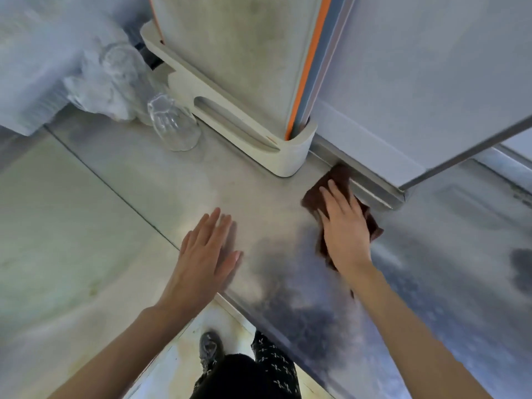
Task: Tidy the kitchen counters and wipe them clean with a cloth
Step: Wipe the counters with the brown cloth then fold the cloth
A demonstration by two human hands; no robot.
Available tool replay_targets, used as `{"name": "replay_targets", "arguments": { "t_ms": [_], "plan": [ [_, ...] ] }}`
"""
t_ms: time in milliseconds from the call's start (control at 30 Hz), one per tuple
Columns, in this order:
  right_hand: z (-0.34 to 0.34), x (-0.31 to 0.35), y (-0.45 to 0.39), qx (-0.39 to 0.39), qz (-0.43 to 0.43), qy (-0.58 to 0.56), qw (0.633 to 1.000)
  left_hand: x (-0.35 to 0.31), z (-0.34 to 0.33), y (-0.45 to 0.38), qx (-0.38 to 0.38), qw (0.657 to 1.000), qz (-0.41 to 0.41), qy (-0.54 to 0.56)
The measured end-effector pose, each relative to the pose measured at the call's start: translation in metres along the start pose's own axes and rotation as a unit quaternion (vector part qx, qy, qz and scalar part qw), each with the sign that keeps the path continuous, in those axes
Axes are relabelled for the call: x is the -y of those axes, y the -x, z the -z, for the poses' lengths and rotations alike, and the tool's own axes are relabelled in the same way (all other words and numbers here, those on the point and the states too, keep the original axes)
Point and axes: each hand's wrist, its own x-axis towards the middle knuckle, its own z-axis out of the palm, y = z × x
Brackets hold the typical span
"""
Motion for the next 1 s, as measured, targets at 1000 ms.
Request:
{"name": "replay_targets", "arguments": {
  "t_ms": [1000],
  "plan": [
    [-0.043,0.12,0.114,-0.062,-0.215,-0.004,0.975,0.101,0.017,0.09,0.034,0.997,-0.07,-0.006]
  ]
}}
